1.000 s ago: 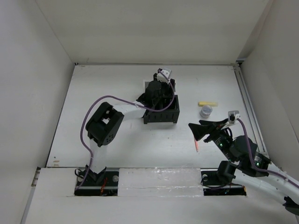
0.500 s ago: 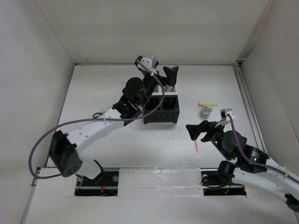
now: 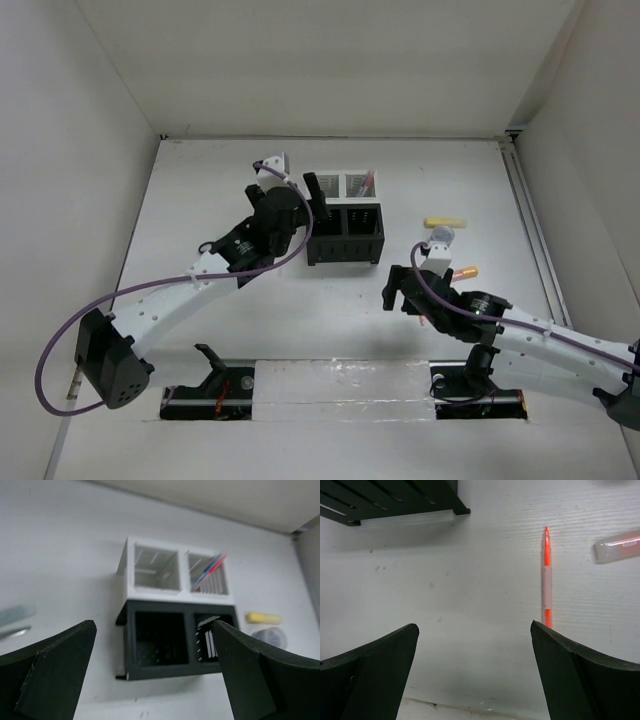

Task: Sort the stationery into containers
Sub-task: Pick up the pen from the center of the board.

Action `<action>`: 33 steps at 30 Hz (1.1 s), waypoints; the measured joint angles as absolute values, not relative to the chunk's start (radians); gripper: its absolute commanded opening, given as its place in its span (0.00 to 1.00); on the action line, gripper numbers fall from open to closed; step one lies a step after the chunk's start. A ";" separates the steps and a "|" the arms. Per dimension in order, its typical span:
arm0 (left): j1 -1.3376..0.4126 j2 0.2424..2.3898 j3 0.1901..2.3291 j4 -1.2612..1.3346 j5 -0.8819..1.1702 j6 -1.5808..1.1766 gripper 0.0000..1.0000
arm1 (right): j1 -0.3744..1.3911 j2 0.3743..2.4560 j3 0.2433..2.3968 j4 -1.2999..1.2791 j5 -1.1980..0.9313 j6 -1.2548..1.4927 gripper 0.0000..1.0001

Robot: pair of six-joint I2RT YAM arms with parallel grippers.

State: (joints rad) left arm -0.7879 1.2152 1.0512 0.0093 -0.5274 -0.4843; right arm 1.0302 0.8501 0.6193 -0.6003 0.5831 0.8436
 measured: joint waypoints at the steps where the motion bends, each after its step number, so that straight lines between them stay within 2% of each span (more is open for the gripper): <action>1: -0.787 1.215 1.033 -0.027 -0.535 -0.516 1.00 | 1.022 0.841 0.604 -0.599 0.583 0.852 0.99; 6: -0.788 1.208 0.941 -0.171 -0.563 -0.655 1.00 | 0.933 0.806 0.556 -0.601 0.559 0.863 0.99; 12: -0.788 1.172 0.889 -0.274 -0.585 -0.783 1.00 | 0.735 0.879 0.500 -0.532 0.434 0.794 0.96; 20: -0.788 1.091 0.839 -0.310 -0.584 -0.815 1.00 | 0.628 1.006 0.458 -0.458 0.322 0.706 0.86; 23: -0.788 1.050 0.829 -0.313 -0.585 -0.816 1.00 | 0.628 1.071 0.476 -0.449 0.313 0.683 0.77; 24: -0.788 1.033 0.825 -0.314 -0.584 -0.816 1.00 | 0.628 1.095 0.486 -0.448 0.312 0.675 0.68; 26: -0.788 1.003 0.824 -0.319 -0.584 -0.815 1.00 | 0.628 1.131 0.507 -0.449 0.306 0.664 0.59; 28: -0.788 0.977 0.824 -0.319 -0.584 -0.814 1.00 | 0.628 1.148 0.521 -0.449 0.300 0.655 0.41; 33: -0.788 0.937 0.805 -0.316 -0.584 -0.813 1.00 | 0.616 1.191 0.549 -0.461 0.249 0.629 0.26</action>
